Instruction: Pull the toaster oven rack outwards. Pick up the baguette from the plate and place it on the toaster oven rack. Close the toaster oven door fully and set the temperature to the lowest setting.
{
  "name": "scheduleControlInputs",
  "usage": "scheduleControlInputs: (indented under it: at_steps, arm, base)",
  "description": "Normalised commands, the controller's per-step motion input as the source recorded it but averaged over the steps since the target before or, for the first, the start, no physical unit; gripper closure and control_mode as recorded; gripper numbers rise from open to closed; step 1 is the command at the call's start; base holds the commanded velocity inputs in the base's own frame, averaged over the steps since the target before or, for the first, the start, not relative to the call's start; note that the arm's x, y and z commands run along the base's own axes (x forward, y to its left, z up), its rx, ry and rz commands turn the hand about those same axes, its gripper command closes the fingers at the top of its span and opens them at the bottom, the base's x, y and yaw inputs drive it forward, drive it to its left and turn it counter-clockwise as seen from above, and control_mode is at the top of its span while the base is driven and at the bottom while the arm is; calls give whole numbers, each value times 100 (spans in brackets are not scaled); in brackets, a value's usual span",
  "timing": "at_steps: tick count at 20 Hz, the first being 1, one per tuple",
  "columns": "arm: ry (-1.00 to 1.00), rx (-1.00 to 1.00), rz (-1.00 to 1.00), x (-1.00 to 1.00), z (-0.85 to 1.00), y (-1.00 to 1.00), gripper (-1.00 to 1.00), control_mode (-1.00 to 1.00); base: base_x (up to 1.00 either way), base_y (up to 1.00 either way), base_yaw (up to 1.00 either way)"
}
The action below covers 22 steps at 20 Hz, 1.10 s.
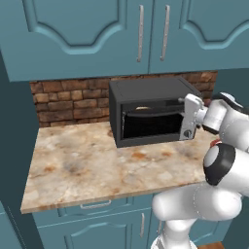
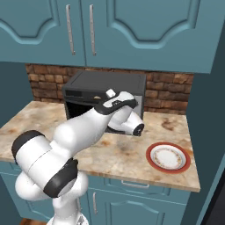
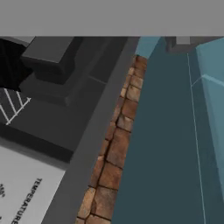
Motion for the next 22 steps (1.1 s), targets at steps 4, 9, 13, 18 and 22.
scheduleControlInputs:
  at_steps: [4, 9, 13, 18, 22]
  arm:
    - [7, -4, -8, 41, 0, 4, -100, -100]
    - [0, -6, -12, 58, 1, 14, -100, -100]
    - [-14, -2, -16, 26, 16, 26, -100, -100]
    - [-10, -3, -15, 40, 3, 22, -100, -100]
    - [-6, -3, -13, 41, 4, 15, -100, -100]
  base:
    - [0, 0, 0]
    - [0, 0, 0]
    - [0, 0, 0]
    - [0, 0, 0]
    - [0, 0, 0]
